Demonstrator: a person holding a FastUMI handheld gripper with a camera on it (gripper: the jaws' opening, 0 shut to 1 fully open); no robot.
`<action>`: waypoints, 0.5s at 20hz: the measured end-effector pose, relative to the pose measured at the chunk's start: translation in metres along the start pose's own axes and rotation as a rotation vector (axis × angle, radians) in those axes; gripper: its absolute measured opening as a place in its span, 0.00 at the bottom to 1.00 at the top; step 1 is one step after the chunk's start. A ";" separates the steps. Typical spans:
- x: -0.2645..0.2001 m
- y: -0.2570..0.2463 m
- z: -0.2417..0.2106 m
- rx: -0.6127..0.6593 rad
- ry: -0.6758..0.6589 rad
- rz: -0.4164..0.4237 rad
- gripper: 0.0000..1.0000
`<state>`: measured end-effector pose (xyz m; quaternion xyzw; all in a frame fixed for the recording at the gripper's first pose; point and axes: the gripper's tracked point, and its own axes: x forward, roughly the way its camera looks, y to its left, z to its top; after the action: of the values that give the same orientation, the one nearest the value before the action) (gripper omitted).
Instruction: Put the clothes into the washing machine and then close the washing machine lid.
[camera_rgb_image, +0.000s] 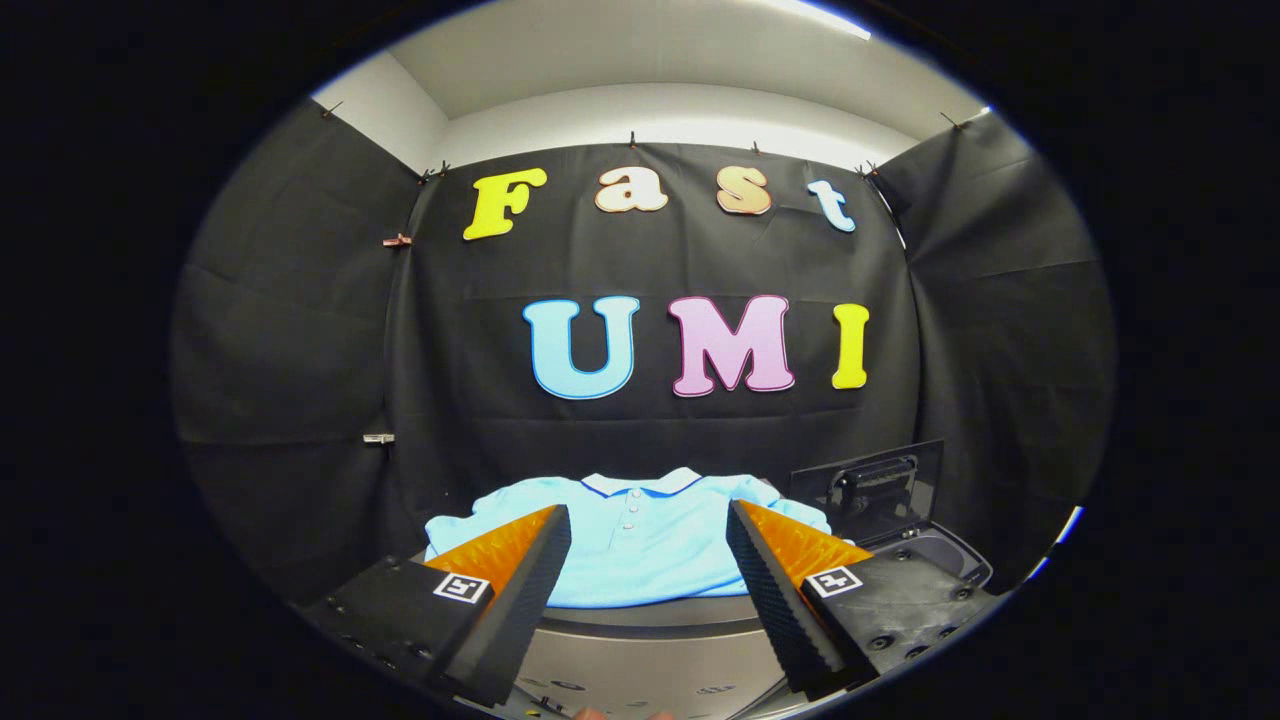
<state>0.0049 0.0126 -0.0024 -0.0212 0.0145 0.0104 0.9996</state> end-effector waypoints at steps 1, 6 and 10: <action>0.002 0.001 0.001 -0.004 0.000 0.002 0.99; 0.018 0.010 0.003 -0.008 0.018 0.011 0.99; 0.037 0.015 0.011 0.000 0.019 0.008 0.99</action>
<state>0.0422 0.0286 0.0070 -0.0214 0.0240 0.0140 0.9994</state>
